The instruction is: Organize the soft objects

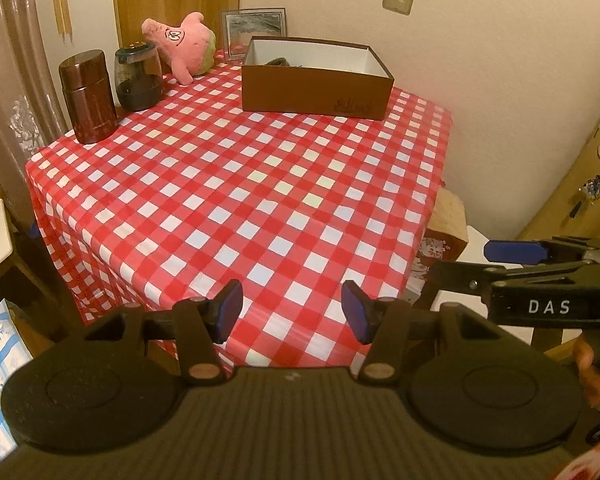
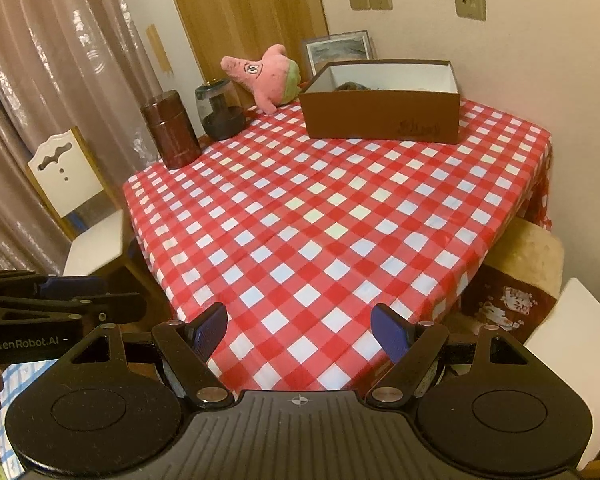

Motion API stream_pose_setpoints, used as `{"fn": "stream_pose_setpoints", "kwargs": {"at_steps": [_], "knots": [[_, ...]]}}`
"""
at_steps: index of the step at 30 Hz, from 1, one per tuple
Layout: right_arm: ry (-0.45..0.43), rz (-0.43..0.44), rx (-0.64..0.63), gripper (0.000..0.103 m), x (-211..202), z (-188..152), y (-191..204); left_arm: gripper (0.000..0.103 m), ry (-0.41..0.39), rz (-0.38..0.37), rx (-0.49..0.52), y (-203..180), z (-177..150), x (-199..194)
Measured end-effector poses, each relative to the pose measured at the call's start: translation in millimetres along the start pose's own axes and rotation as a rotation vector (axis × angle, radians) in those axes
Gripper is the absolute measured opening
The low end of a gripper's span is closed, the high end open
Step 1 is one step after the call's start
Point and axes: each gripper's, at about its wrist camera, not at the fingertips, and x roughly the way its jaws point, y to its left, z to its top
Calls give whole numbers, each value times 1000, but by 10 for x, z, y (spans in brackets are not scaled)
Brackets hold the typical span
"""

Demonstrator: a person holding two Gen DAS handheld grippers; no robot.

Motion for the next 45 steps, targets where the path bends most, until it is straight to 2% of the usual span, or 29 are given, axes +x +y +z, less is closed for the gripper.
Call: {"fn": "stream_pose_setpoints", "kwargs": {"at_steps": [45], "knots": [[6, -3, 1, 79, 28, -17, 48, 52, -3, -4, -6, 77, -28, -54]]}}
